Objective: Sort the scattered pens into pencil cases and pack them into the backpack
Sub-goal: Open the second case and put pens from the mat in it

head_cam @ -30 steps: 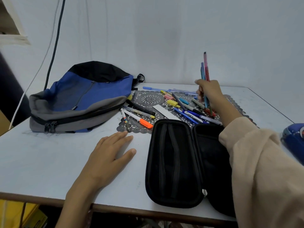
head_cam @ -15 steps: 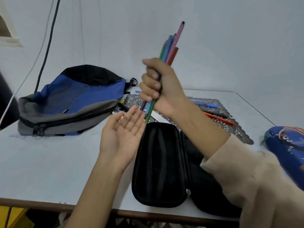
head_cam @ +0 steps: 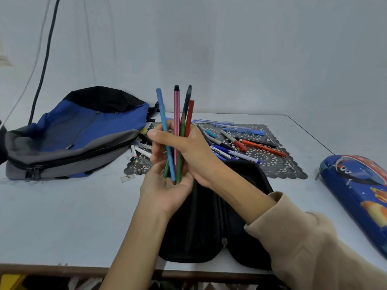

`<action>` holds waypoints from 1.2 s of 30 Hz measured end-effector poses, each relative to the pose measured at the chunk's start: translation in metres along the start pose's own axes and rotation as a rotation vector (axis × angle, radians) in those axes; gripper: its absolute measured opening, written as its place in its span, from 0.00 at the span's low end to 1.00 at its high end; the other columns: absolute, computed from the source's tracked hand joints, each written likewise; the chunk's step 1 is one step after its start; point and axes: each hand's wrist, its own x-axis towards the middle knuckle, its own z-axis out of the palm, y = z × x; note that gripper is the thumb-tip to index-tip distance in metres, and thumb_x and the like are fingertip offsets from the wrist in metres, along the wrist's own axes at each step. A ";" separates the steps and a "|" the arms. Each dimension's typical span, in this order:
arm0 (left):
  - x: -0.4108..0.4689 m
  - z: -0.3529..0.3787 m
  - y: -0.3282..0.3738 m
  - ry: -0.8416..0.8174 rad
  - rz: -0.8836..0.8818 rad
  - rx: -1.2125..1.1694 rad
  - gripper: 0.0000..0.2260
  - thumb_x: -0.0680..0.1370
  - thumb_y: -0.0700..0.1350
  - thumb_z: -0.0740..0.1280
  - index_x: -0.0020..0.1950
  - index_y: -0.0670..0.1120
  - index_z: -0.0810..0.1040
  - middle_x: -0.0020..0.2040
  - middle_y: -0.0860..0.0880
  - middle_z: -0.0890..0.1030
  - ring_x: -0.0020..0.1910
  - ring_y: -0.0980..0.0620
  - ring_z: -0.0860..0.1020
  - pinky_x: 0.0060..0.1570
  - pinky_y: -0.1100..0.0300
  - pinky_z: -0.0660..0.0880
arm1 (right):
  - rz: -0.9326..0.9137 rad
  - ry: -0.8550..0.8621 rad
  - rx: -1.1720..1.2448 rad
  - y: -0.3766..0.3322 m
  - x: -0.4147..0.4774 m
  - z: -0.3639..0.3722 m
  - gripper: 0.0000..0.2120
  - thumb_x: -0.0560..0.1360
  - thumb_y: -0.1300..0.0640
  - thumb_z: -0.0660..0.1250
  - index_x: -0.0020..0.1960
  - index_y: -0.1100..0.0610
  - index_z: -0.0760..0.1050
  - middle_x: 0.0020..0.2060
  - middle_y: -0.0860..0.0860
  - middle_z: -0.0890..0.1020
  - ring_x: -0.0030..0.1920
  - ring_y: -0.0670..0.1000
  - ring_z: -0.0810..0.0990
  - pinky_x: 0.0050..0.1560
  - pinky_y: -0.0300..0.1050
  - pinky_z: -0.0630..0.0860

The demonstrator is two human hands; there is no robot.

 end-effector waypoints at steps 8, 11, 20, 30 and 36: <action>0.003 -0.003 -0.006 0.018 -0.038 -0.055 0.12 0.80 0.42 0.59 0.57 0.40 0.79 0.45 0.40 0.83 0.50 0.45 0.81 0.45 0.51 0.76 | 0.006 -0.028 0.078 -0.006 0.001 0.000 0.11 0.75 0.61 0.69 0.36 0.60 0.72 0.26 0.55 0.74 0.24 0.53 0.73 0.29 0.42 0.74; -0.002 -0.001 -0.009 -0.006 -0.056 -0.060 0.12 0.71 0.37 0.62 0.51 0.36 0.78 0.44 0.38 0.83 0.49 0.44 0.81 0.43 0.50 0.76 | -0.036 -0.027 0.054 -0.013 0.003 0.000 0.09 0.76 0.61 0.69 0.39 0.64 0.73 0.25 0.54 0.75 0.23 0.53 0.74 0.30 0.42 0.75; -0.004 0.002 -0.010 -0.061 -0.051 -0.042 0.11 0.68 0.37 0.61 0.46 0.35 0.79 0.43 0.38 0.83 0.50 0.43 0.80 0.47 0.48 0.75 | -0.011 0.034 0.042 -0.014 0.010 -0.002 0.22 0.73 0.63 0.71 0.29 0.55 0.61 0.19 0.49 0.62 0.17 0.47 0.59 0.23 0.39 0.58; -0.015 -0.025 0.036 -0.045 0.668 1.228 0.09 0.77 0.38 0.65 0.54 0.46 0.81 0.51 0.53 0.85 0.53 0.57 0.80 0.52 0.67 0.74 | 0.077 0.254 0.279 -0.018 0.017 -0.022 0.21 0.74 0.65 0.70 0.28 0.53 0.64 0.18 0.47 0.61 0.16 0.44 0.56 0.21 0.35 0.54; -0.011 -0.054 0.038 -0.040 0.758 2.278 0.20 0.62 0.69 0.61 0.48 0.62 0.76 0.52 0.63 0.74 0.54 0.60 0.70 0.53 0.56 0.68 | 0.271 0.410 0.290 0.003 0.019 -0.029 0.10 0.74 0.63 0.70 0.35 0.58 0.73 0.18 0.47 0.63 0.16 0.44 0.58 0.19 0.34 0.57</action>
